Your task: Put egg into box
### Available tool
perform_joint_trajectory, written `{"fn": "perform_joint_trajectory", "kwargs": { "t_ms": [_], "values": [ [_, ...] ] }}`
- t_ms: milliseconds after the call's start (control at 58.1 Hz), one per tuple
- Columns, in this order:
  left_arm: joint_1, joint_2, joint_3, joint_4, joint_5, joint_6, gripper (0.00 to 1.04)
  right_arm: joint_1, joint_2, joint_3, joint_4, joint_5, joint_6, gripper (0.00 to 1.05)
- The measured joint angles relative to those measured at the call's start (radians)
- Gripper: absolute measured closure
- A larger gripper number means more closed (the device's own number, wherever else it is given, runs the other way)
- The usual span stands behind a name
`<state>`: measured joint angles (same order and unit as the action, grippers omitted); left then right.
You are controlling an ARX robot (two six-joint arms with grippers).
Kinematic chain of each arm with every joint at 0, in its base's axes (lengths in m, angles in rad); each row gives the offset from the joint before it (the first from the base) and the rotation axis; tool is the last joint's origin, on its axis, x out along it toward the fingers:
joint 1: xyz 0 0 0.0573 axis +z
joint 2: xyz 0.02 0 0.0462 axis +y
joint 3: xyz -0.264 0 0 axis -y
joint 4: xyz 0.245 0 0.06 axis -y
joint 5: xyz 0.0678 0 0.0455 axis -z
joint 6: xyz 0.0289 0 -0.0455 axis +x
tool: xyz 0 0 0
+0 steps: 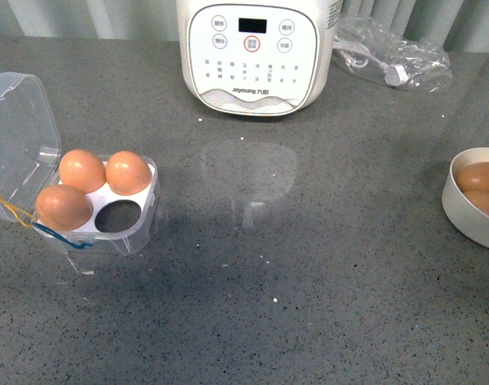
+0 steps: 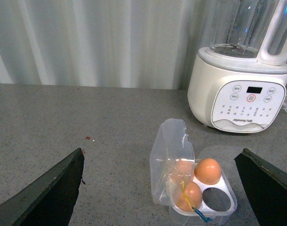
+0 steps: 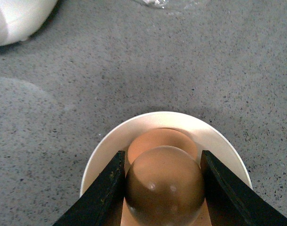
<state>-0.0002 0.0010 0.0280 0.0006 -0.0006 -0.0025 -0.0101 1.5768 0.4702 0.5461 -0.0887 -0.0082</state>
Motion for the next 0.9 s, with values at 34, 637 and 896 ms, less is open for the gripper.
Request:
{"fn": "perform_joint_trajectory", "kwargs": {
  "t_ms": [34, 637, 896],
  "values": [
    [0.000, 0.000, 0.000, 0.000, 0.000, 0.000, 0.07, 0.003, -0.027, -0.002, -0.021, -0.003, -0.004, 0.64],
    [0.000, 0.000, 0.000, 0.000, 0.000, 0.000, 0.07, 0.291, -0.116, 0.186, -0.337, -0.436, -0.244, 0.64],
    [0.000, 0.000, 0.000, 0.000, 0.000, 0.000, 0.07, 0.404, 0.047, 0.333, -0.383, -0.540, -0.338, 0.65]
  ]
}}
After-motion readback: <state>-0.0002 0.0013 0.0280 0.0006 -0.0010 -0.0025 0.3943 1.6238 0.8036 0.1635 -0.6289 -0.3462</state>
